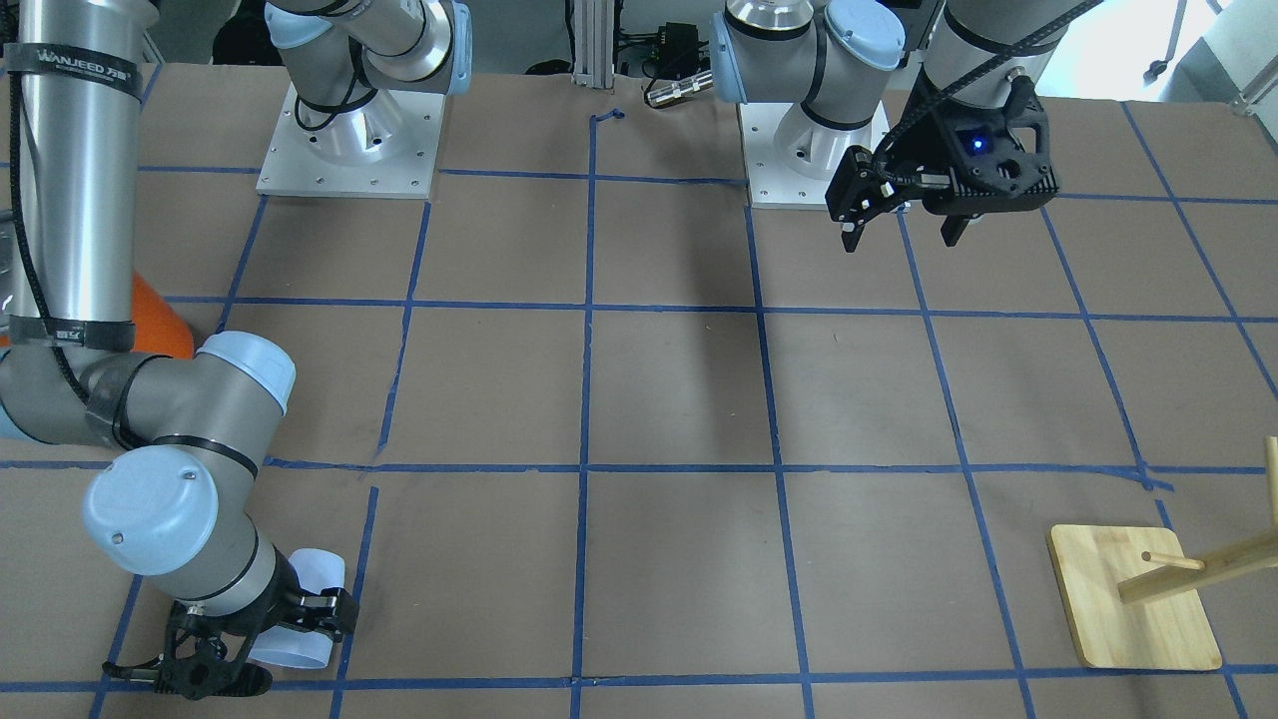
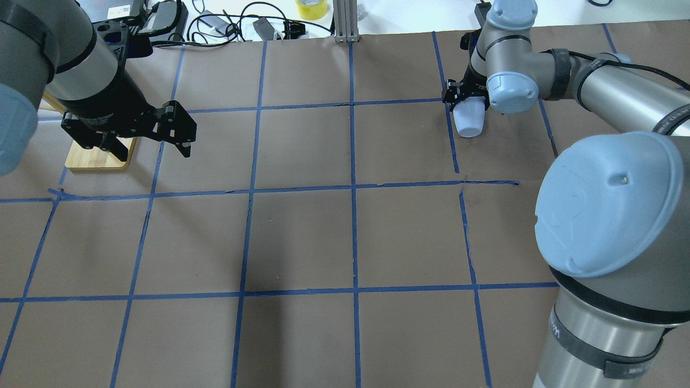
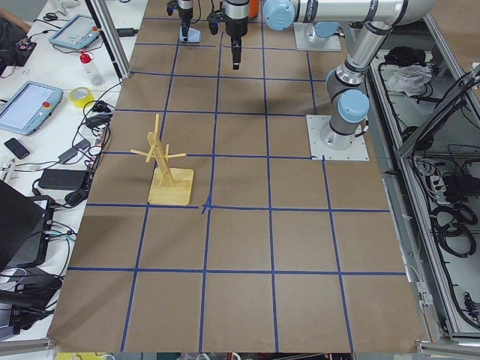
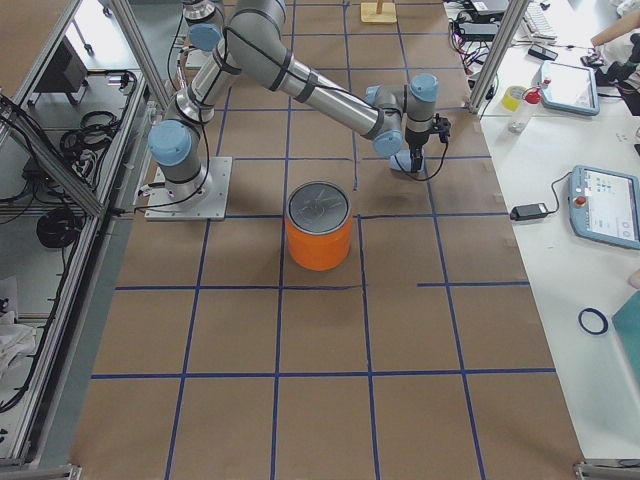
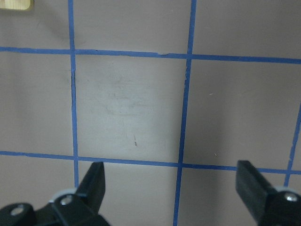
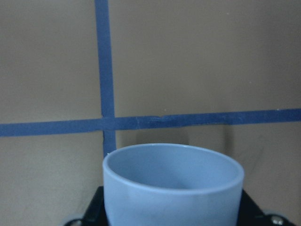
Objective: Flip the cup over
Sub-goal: 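Close the right gripper on the white cup and lift it, then carry the white cup with the right gripper toward the left gripper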
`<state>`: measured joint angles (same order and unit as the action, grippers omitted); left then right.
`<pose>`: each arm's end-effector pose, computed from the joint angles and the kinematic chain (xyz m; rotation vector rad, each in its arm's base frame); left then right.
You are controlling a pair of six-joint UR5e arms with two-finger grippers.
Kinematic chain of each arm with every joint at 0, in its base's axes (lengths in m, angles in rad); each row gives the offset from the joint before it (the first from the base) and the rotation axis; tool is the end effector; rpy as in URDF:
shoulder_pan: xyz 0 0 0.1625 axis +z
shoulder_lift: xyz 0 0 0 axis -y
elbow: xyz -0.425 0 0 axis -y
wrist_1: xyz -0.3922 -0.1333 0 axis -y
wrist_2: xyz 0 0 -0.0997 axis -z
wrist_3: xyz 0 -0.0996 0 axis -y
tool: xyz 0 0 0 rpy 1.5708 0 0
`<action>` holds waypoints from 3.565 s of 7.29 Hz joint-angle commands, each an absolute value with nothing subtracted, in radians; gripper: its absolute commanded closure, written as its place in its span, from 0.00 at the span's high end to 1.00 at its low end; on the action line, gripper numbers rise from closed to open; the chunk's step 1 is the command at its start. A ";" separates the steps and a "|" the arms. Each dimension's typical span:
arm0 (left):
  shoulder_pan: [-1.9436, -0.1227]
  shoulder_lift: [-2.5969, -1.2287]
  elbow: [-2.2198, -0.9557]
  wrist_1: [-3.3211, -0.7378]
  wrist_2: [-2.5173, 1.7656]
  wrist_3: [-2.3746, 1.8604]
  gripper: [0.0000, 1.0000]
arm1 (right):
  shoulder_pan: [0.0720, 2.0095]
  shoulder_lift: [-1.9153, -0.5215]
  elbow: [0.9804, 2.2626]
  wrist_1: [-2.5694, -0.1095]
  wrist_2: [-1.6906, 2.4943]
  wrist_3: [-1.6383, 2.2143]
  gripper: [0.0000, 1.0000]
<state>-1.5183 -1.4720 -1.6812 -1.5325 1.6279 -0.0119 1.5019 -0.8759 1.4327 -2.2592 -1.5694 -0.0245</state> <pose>-0.1037 -0.4586 0.4841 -0.1004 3.0821 -0.0394 0.0838 -0.7245 0.1960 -0.0693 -3.1293 0.2061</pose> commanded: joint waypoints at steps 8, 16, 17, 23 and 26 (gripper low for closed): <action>-1.516 -1.473 -1.687 -1.532 1.629 -0.012 1.00 | 1.734 -1.035 1.433 -2.109 -1.600 -0.006 0.00; -1.511 -1.473 -1.687 -1.531 1.629 -0.011 1.00 | 1.996 -0.966 1.527 -2.367 -1.582 -0.516 0.00; -1.511 -1.473 -1.687 -1.531 1.629 -0.011 1.00 | 2.009 -0.965 1.555 -2.382 -1.580 -0.672 0.00; -1.514 -1.476 -1.687 -1.528 1.667 0.005 1.00 | 2.014 -0.957 1.575 -2.382 -1.505 -1.083 0.00; -1.514 -1.477 -1.687 -1.526 1.664 0.005 1.00 | 2.016 -0.956 1.583 -2.370 -1.503 -1.072 0.01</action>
<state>-1.5140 -1.4767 -1.6874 -1.5268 1.6654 0.0046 2.0155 -0.9571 1.5807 -2.3781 -1.5042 -1.0733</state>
